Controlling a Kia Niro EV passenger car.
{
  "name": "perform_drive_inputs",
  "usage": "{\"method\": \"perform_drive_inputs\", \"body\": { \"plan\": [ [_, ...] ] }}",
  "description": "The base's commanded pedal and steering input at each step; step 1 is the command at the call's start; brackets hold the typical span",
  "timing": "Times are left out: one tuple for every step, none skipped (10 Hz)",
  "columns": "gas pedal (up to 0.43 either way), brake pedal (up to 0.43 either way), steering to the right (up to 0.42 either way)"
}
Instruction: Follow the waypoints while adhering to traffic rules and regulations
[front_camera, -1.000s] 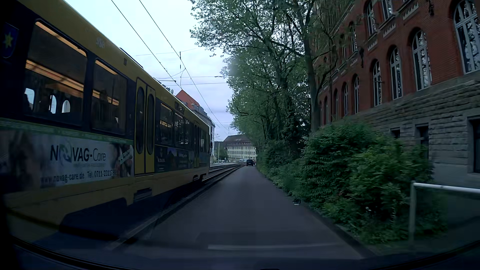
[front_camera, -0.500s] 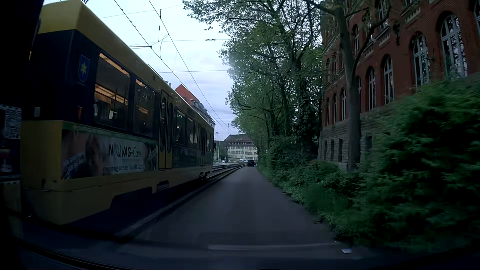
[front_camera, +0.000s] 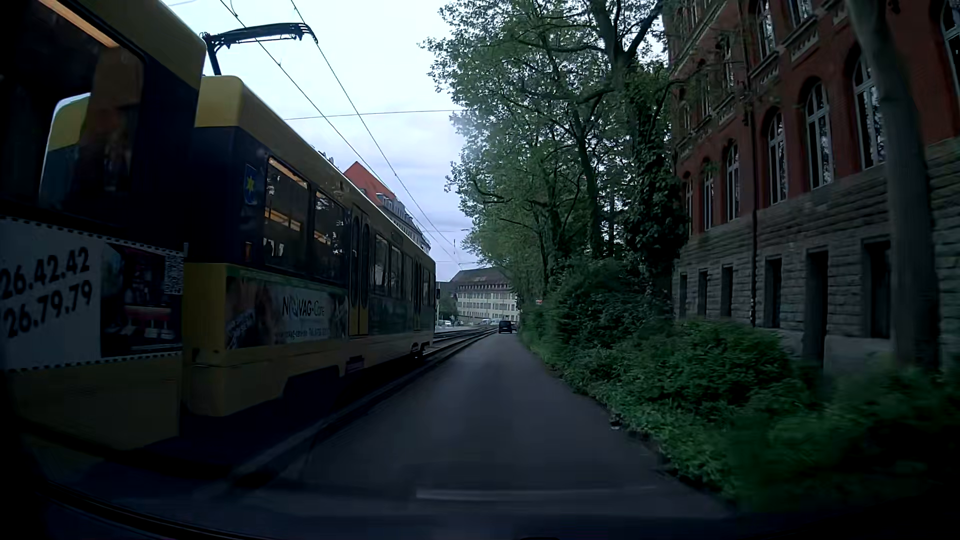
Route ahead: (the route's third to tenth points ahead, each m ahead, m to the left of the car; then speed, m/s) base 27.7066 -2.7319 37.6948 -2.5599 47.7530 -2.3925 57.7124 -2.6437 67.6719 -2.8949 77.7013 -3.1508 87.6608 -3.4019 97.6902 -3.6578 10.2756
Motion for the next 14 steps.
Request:
{"method": "perform_drive_inputs", "body": {
  "plan": [
    [0.028,0.0,-0.001],
    [0.028,0.0,-0.001],
    [0.028,0.0,-0.001],
    [0.028,0.0,0.0],
    [0.028,0.0,0.001],
    [0.028,0.0,0.001],
    [0.028,0.0,0.001],
    [0.0,0.0,0.0],
    [0.0,0.0,0.003],
    [0.0,0.0,0.004],
    [0.0,0.0,0.004],
    [0.0,0.0,0.004],
    [0.0,0.0,0.004],
    [0.008,0.0,0.004]
  ]
}}
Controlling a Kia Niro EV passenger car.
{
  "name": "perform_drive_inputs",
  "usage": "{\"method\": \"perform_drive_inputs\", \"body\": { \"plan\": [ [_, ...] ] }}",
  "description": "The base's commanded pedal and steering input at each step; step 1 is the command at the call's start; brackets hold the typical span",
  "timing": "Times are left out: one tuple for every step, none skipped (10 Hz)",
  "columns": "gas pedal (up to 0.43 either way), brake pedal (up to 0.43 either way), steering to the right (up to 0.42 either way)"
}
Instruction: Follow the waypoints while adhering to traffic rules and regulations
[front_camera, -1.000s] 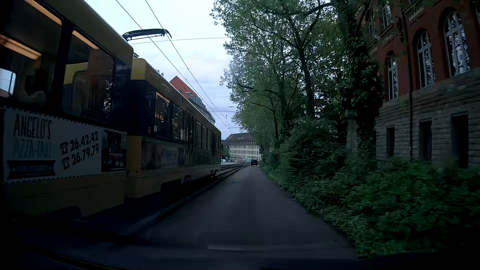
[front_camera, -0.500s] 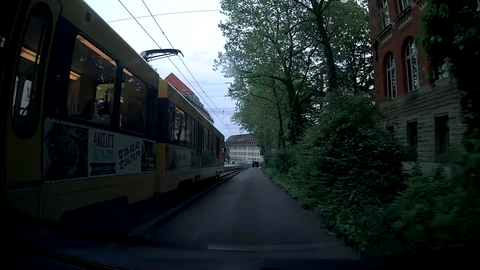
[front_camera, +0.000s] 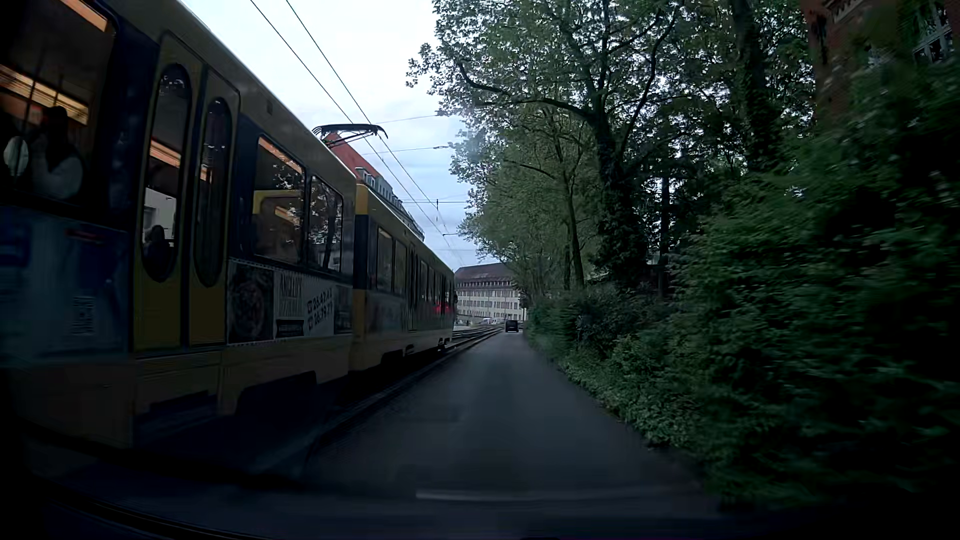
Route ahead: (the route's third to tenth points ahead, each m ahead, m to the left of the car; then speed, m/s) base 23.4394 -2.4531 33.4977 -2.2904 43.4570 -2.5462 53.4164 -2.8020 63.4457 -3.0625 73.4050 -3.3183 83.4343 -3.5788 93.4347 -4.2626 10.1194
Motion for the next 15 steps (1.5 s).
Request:
{"method": "perform_drive_inputs", "body": {
  "plan": [
    [0.008,0.0,0.005],
    [0.02,0.0,0.006],
    [0.02,0.0,0.005],
    [0.02,0.0,0.004],
    [0.02,0.0,0.004],
    [0.02,0.0,0.004],
    [0.02,0.0,0.004],
    [0.02,0.0,0.004],
    [0.02,0.0,0.004],
    [0.02,0.0,0.004],
    [0.02,0.0,0.004],
    [0.02,0.0,0.004],
    [0.028,0.0,0.004],
    [0.028,0.0,0.004],
    [0.028,0.0,0.004]
  ]
}}
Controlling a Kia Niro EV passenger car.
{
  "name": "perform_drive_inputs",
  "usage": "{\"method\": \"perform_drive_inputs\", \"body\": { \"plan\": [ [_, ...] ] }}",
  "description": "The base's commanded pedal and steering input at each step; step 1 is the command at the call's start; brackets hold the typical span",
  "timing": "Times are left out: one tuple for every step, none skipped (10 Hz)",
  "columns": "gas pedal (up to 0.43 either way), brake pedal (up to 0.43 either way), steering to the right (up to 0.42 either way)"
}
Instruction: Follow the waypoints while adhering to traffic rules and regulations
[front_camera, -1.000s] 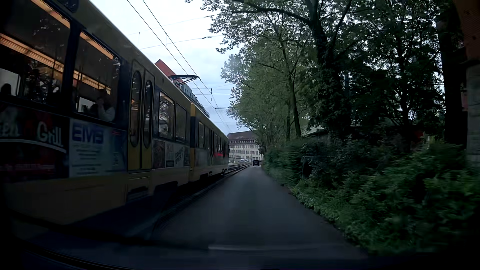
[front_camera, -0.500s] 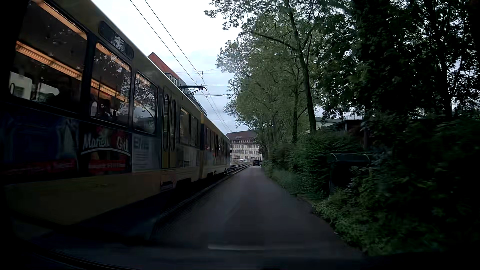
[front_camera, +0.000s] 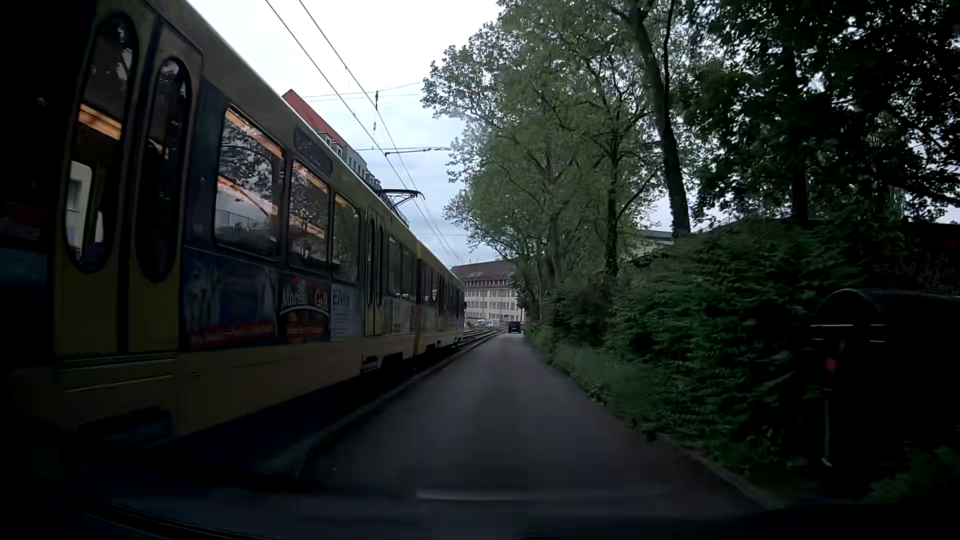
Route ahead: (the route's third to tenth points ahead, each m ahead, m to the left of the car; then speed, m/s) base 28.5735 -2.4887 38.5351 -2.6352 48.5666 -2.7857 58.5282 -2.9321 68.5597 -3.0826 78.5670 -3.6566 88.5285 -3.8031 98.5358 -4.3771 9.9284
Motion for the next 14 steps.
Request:
{"method": "perform_drive_inputs", "body": {
  "plan": [
    [0.028,0.0,0.004],
    [0.028,0.0,0.004],
    [0.028,0.0,0.004],
    [0.028,0.0,0.004],
    [0.039,0.0,0.004],
    [0.039,0.0,0.004],
    [0.039,0.0,0.004],
    [0.047,0.0,0.004],
    [0.047,0.0,0.004],
    [0.047,0.0,0.004],
    [0.047,0.0,0.004],
    [0.047,0.0,0.004],
    [0.047,0.0,0.004],
    [0.047,0.0,0.004]
  ]
}}
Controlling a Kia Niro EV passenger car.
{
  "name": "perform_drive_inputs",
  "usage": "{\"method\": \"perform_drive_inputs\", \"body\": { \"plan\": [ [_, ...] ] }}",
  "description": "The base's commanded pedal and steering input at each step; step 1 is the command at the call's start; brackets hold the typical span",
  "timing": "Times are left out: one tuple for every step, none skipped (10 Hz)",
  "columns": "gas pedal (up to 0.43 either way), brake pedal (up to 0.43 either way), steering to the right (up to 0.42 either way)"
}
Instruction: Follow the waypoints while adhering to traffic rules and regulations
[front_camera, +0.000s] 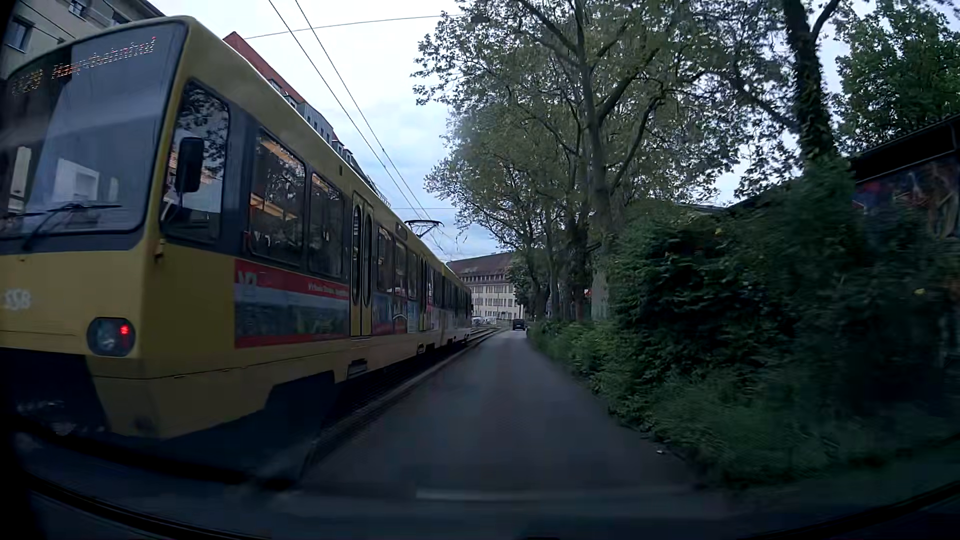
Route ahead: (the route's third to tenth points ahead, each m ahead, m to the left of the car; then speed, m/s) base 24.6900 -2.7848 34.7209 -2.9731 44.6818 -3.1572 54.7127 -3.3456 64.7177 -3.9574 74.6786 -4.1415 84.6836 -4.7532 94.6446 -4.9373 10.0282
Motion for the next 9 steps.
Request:
{"method": "perform_drive_inputs", "body": {
  "plan": [
    [0.047,0.0,0.004],
    [0.047,0.0,0.004],
    [0.047,0.0,0.004],
    [0.047,0.0,0.004],
    [0.047,0.0,0.004],
    [0.039,0.0,0.004],
    [0.039,0.0,0.004],
    [0.039,0.0,0.004],
    [0.039,0.0,0.004]
  ]
}}
